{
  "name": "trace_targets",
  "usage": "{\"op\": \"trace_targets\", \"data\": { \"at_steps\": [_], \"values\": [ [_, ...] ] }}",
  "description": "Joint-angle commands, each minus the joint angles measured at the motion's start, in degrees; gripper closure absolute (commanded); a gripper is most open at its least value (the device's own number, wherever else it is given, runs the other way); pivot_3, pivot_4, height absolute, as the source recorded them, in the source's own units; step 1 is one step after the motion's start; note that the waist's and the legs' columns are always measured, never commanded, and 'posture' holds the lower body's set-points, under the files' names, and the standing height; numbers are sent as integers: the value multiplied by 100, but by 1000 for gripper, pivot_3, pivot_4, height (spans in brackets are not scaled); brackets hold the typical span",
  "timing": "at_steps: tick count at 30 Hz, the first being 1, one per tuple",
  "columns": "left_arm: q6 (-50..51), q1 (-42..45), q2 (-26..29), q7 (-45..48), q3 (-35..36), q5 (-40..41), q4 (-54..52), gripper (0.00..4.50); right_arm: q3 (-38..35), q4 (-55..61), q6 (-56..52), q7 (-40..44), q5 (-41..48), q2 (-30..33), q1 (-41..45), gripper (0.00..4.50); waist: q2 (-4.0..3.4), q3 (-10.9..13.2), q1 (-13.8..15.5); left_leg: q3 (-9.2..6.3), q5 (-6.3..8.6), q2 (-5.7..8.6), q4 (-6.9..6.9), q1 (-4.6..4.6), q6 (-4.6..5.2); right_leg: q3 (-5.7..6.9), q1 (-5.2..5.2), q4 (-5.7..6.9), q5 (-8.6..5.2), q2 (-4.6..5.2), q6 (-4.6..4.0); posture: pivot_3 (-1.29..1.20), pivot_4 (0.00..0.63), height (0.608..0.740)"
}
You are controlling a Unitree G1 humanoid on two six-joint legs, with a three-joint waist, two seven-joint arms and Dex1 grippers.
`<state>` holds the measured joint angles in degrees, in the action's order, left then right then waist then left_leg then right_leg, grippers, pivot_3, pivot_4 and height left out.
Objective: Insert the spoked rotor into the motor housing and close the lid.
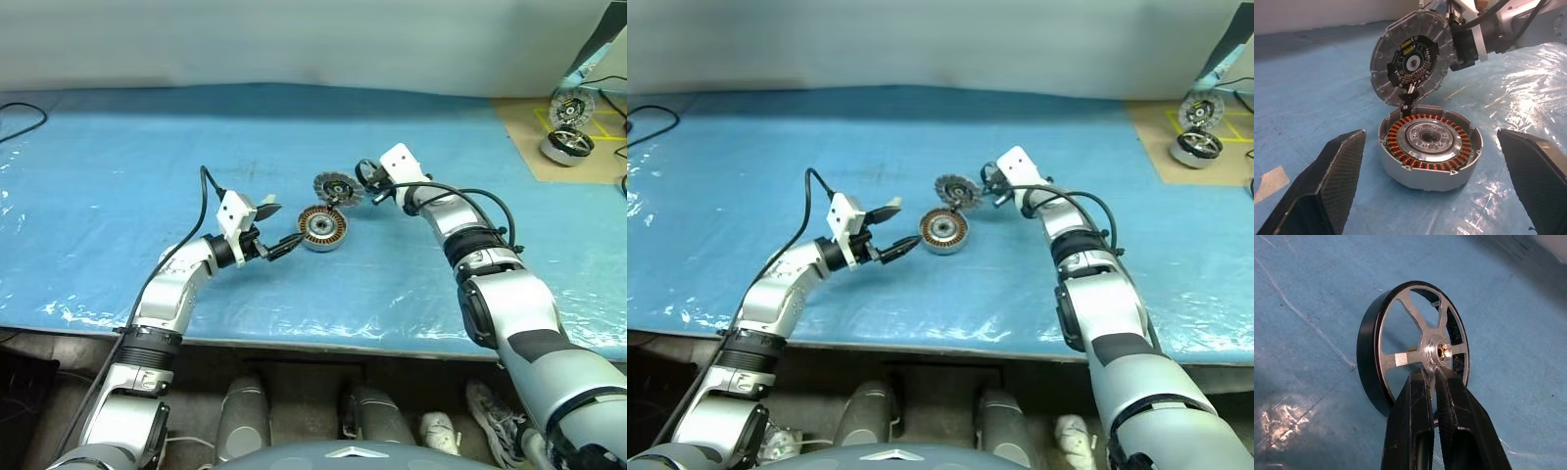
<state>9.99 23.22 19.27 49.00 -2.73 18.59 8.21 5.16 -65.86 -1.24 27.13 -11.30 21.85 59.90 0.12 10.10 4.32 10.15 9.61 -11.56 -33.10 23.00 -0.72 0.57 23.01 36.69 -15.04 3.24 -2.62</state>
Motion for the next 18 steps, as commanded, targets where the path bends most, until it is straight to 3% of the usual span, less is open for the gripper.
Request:
{"op": "trace_targets", "data": {
  "at_steps": [1, 11, 18],
  "values": [
    [-89, 29, 3, 4, 3, -17, -143, 0, 90, 158, -183, 361, -79, 430, -532, 4484, 1, -1, 51, 0, 0, 2, 0, -1, 0, 0, -2, 0, 0, 4, 0, 0, 150, 740],
    [-143, 240, -44, 168, -94, -26, 136, 0, 322, 4276, -260, 2477, 265, 2151, -3157, 4484, 7, -1, 155, -5, 0, 10, 10, 1, 3, 3, -20, -36, 3, 10, 10, 0, 150, 740],
    [-189, 380, -91, 275, -162, -27, 301, 0, -32, 6829, -1128, 3527, 1259, 2766, -4440, 4484, 5, 0, 90, -16, 14, -10, 36, -7, 25, 2, -15, -60, 3, -11, 11, 0, 150, 740]
  ]
}}
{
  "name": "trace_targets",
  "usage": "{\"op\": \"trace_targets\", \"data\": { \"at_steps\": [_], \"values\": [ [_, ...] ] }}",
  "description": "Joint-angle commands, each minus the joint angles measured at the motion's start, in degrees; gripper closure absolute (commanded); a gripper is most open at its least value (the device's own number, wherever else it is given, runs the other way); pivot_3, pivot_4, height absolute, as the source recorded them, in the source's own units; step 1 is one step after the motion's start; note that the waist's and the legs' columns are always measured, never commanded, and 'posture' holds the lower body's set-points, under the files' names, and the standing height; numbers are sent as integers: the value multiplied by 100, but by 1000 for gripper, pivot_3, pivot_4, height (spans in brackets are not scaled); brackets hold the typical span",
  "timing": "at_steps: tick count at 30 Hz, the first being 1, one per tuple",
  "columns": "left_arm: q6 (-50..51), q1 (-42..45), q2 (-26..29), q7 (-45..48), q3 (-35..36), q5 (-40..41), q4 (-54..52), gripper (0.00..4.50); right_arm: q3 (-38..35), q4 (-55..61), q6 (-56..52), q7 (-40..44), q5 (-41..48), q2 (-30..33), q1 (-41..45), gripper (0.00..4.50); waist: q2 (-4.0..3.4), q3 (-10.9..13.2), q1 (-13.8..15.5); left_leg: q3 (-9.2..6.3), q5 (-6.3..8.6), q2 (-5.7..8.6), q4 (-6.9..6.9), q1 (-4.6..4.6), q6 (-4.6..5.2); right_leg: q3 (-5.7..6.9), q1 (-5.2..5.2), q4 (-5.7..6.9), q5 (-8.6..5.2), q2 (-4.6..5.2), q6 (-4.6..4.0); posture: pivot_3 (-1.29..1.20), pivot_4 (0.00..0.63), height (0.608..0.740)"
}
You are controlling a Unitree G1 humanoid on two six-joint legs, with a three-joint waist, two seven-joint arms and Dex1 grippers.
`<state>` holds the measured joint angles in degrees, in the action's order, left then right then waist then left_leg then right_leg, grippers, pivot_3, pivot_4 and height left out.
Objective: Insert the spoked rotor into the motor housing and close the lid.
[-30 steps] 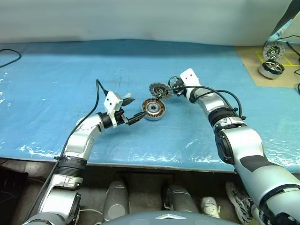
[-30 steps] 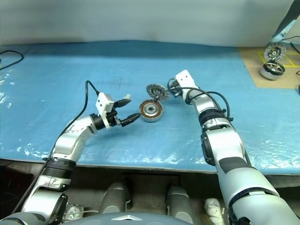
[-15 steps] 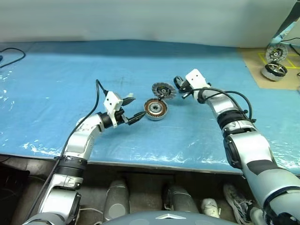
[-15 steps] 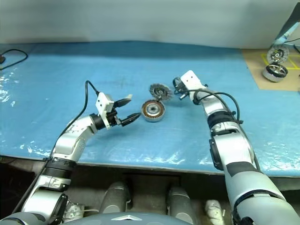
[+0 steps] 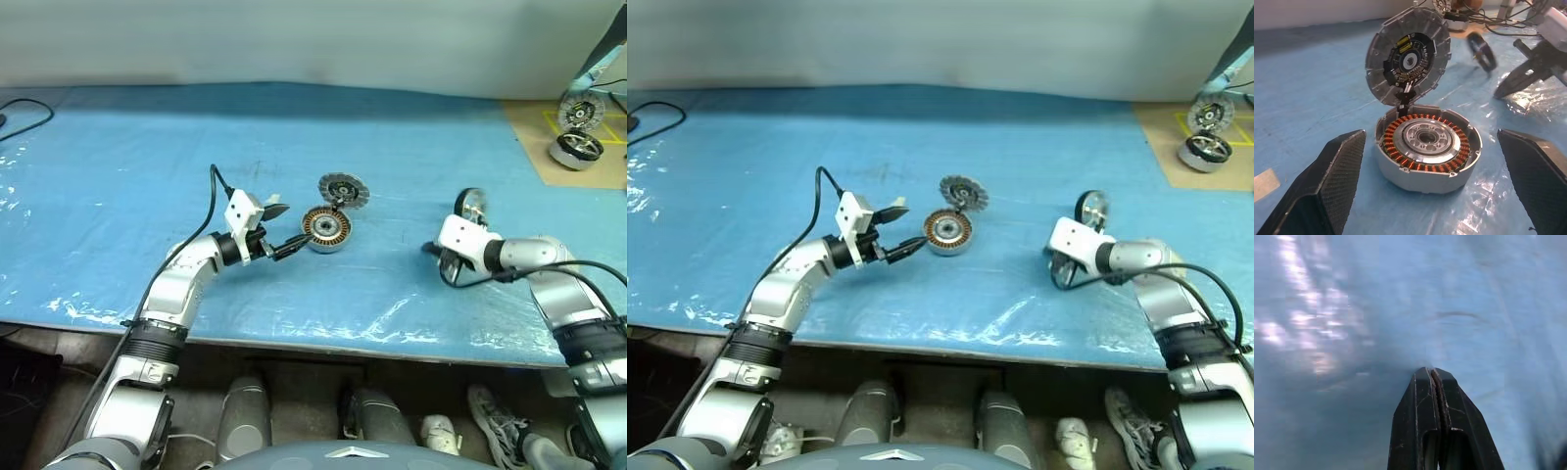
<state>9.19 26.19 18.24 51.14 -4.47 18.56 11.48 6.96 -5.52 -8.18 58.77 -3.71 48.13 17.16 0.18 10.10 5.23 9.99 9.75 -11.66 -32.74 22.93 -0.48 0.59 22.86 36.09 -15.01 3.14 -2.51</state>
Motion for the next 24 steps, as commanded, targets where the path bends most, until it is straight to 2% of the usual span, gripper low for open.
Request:
{"op": "trace_targets", "data": {
  "at_steps": [1, 4, 8, 14, 17, 24],
  "values": [
    [-111, 96, 9, 72, 12, -25, -8, 0, -359, 1074, -740, 494, 786, 189, -234, 4484, -3, 1, -1, 0, 0, -1, 3, -1, 0, -1, -1, -8, 0, -1, 0, 0, 150, 740],
    [-122, 120, 7, 108, 0, -29, 33, 0, -695, 1353, -1379, 600, 1302, 262, -158, 4484, -8, 2, 12, 1, 0, 4, 5, 9, 2, -2, 0, -25, 5, 2, 7, 0, 150, 740],
    [-130, 134, -32, 124, -19, -37, 44, 0, -926, 1011, -1622, 380, 1453, 216, 223, 4484, -8, 2, 25, 2, -1, 7, 4, 14, 3, 0, -1, -29, 6, 7, 7, 0, 150, 740],
    [-136, 103, -65, 124, -26, -50, 17, 0, -992, -125, -1117, -96, 1068, 321, 1023, 4484, -8, 2, 20, 3, -4, 8, 2, 15, 3, 1, -1, -26, 6, 7, 6, 0, 150, 740],
    [-138, 97, -67, 119, -9, -53, 23, 0, -1000, -526, -866, 220, 1127, 576, 1251, 3584, -8, 2, 27, 6, -4, 8, 3, 16, 3, 2, 0, -25, 6, 8, 6, 0, 150, 740],
    [-133, -27, -108, 94, -30, -64, -56, 0, -781, -1009, -395, 914, 929, 1249, 1315, 1131, -9, 2, 29, 7, -11, 6, 3, 19, 21, 8, -1, -24, 7, 8, 8, 0, 150, 740]
  ]
}}
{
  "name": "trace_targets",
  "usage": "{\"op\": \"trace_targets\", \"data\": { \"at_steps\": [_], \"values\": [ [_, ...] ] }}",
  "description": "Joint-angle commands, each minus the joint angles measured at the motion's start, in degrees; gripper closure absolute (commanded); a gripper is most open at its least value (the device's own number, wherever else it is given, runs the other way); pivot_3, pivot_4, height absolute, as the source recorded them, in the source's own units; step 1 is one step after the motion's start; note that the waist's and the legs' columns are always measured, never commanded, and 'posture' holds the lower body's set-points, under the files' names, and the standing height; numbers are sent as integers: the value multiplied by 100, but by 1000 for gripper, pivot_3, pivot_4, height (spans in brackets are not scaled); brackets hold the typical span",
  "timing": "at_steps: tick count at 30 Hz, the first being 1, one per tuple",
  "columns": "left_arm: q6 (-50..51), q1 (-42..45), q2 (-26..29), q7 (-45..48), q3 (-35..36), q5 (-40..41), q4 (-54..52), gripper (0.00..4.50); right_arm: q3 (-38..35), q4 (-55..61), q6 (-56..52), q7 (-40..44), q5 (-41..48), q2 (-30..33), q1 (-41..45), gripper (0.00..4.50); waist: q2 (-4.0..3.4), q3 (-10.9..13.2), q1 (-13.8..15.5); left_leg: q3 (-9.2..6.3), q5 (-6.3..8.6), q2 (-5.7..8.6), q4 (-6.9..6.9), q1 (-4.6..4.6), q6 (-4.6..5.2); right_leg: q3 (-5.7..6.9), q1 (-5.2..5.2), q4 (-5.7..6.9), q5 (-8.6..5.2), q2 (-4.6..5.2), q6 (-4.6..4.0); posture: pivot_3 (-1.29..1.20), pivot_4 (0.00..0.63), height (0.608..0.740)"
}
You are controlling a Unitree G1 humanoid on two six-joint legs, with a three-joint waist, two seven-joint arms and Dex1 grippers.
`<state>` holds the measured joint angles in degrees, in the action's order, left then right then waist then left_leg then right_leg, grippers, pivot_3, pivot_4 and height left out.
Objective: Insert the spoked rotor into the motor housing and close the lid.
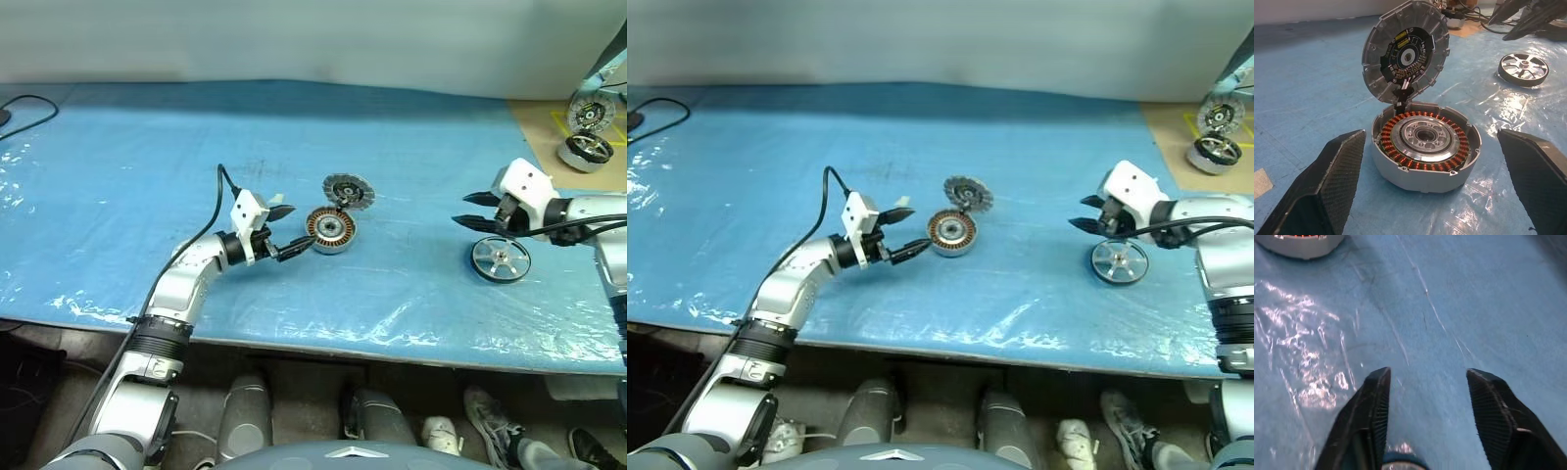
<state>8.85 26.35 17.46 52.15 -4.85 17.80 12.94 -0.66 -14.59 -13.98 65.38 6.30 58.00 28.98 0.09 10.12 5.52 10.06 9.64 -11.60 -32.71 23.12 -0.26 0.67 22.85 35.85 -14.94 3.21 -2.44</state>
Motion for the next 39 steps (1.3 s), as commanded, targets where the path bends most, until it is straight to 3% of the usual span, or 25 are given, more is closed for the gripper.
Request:
{"op": "trace_targets", "data": {
  "at_steps": [1, 13, 21, 39],
  "values": [
    [-94, -55, -37, -11, 4, 12, -215, 0, -19, -166, 202, 366, -63, 344, 131, 1131, 0, 0, 0, 0, 0, -1, -1, -1, 0, 1, 0, 3, 0, 0, 0, 0, 150, 740],
    [-67, -37, -53, 41, -31, -8, -191, 0, 408, -1605, 1658, 321, -1067, 741, 462, 1131, -1, 0, -4, 2, 0, 0, -32, 0, 5, 0, 0, 27, -1, 6, -4, 0, 150, 740],
    [-33, -40, -16, 79, -46, 3, -234, 0, 467, -2092, 2085, 531, -1188, 782, 788, 1131, -1, 0, -15, 5, -2, -1, -43, -3, 9, -4, 7, 52, -3, 6, -7, 0, 150, 740],
    [-86, 76, -5, 162, -60, -44, -56, 0, 471, -1183, 1738, 750, -857, 431, 741, 1131, -1, 0, -6, 4, -6, -2, -51, 0, 18, -4, 14, 69, -4, 8, -8, 0, 150, 740]
  ]
}}
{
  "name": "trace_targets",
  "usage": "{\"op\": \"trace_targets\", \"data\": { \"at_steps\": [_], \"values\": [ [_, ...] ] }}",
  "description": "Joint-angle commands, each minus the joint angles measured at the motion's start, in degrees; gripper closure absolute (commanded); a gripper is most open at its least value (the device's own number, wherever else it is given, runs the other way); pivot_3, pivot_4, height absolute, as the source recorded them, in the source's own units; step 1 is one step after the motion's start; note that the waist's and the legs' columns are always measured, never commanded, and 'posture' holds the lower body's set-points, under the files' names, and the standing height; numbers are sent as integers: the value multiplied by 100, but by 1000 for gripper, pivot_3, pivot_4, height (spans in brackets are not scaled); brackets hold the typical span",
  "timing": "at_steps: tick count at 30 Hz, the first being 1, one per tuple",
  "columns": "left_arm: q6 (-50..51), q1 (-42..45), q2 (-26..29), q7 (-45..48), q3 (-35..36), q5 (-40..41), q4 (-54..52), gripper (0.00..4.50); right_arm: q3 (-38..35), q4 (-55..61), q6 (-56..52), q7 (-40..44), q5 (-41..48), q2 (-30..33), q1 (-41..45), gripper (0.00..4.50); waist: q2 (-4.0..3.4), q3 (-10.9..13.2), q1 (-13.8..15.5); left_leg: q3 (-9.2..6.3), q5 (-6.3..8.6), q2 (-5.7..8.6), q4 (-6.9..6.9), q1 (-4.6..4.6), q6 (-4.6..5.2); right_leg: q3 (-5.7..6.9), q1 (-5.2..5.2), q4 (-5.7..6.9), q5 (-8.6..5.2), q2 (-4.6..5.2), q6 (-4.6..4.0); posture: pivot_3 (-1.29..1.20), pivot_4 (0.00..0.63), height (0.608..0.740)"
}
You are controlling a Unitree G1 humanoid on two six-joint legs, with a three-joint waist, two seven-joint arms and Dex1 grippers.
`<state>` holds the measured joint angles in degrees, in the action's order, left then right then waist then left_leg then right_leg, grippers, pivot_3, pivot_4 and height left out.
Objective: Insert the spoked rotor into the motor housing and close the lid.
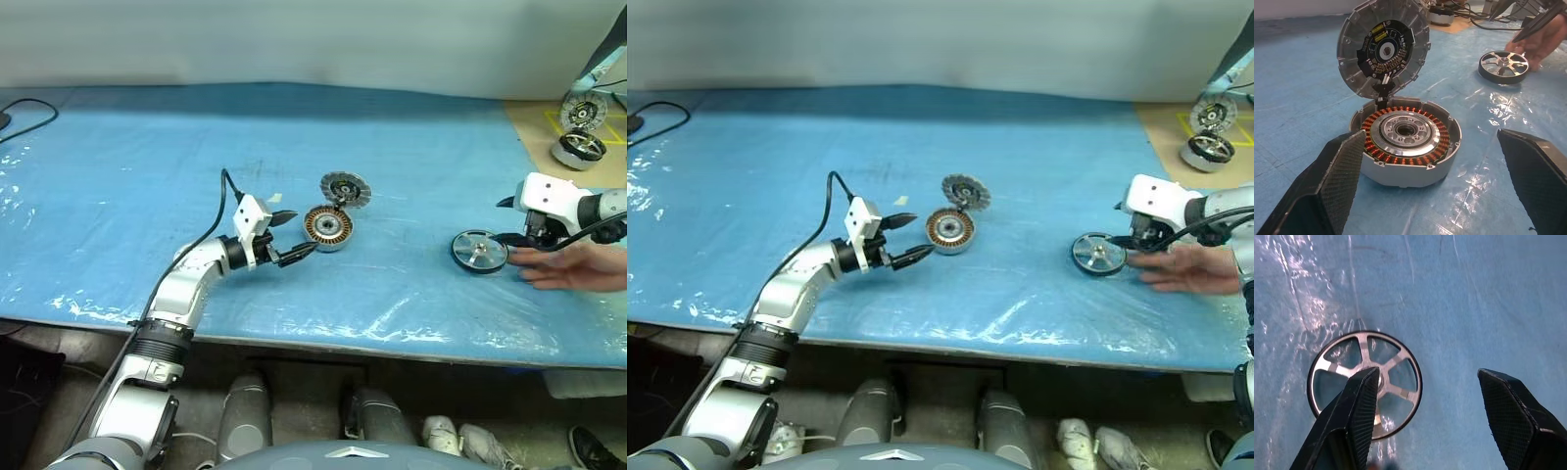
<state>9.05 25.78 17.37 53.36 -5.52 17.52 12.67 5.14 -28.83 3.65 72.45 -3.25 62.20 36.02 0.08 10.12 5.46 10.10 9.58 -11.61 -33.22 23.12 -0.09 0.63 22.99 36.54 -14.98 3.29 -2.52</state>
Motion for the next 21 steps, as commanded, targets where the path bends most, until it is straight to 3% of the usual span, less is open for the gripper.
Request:
{"op": "trace_targets", "data": {
  "at_steps": [1, 10, 21],
  "values": [
    [-107, 152, -1, 46, 9, -18, -6, 0, -78, 243, -7, 46, 66, 8, 19, 1131, 0, 0, 0, 0, 0, 0, 0, 0, 0, 0, 0, 0, 0, 0, 0, 0, 150, 740],
    [-108, 47, 10, 20, 17, -20, -102, 0, 67, 311, 192, 281, -106, 136, -247, 1131, 0, 0, 2, 0, 0, 1, 2, 2, 1, 0, 1, -1, 0, 1, 0, 0, 150, 740],
    [-68, -54, -2, -40, -6, -40, -236, 0, 350, -396, 479, 19, -485, -102, -267, 1131, 0, 0, -4, 0, -1, 2, 1, 1, 1, -1, 1, -1, 0, 3, 0, 0, 150, 740]
  ]
}}
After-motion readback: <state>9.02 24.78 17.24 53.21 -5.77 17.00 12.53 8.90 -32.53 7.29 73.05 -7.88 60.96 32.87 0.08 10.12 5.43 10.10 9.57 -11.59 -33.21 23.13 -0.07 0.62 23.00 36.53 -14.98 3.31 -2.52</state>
